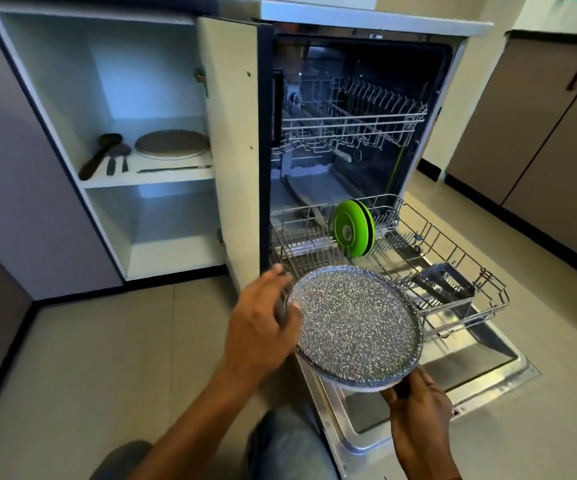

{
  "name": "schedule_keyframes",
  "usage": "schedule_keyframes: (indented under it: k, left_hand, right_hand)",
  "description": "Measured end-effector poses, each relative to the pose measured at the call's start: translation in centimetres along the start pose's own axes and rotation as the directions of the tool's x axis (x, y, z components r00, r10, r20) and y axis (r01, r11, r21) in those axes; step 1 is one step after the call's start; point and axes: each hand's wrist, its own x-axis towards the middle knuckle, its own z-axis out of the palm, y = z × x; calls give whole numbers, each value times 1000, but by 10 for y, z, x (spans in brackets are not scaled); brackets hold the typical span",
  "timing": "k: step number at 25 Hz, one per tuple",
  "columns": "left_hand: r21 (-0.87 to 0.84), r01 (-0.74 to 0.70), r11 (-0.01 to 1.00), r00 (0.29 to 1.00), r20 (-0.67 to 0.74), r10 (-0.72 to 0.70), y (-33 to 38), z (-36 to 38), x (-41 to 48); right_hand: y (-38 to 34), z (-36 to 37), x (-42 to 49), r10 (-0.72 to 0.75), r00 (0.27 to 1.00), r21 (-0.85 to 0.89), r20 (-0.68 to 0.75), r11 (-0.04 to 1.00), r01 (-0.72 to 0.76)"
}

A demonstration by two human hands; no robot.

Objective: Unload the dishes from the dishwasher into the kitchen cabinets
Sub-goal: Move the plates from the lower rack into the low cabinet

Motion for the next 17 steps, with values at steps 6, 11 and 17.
schedule_keyframes:
  k: [6,11,17]
  left_hand:
    - [-512,761,399,613,364,-701,-27,-25,-4]
    - [-619,689,378,597,188,-780,-50,-41,-14]
    - [-724,603,335,532,52,-845,-84,-79,-5]
  right_hand:
    - [16,24,-27,63,993,-71,100,996,-56]
    - [34,53,-40,134,973,-153,186,982,-106]
    - [42,109,-46,212,935,-220,285,964,-151]
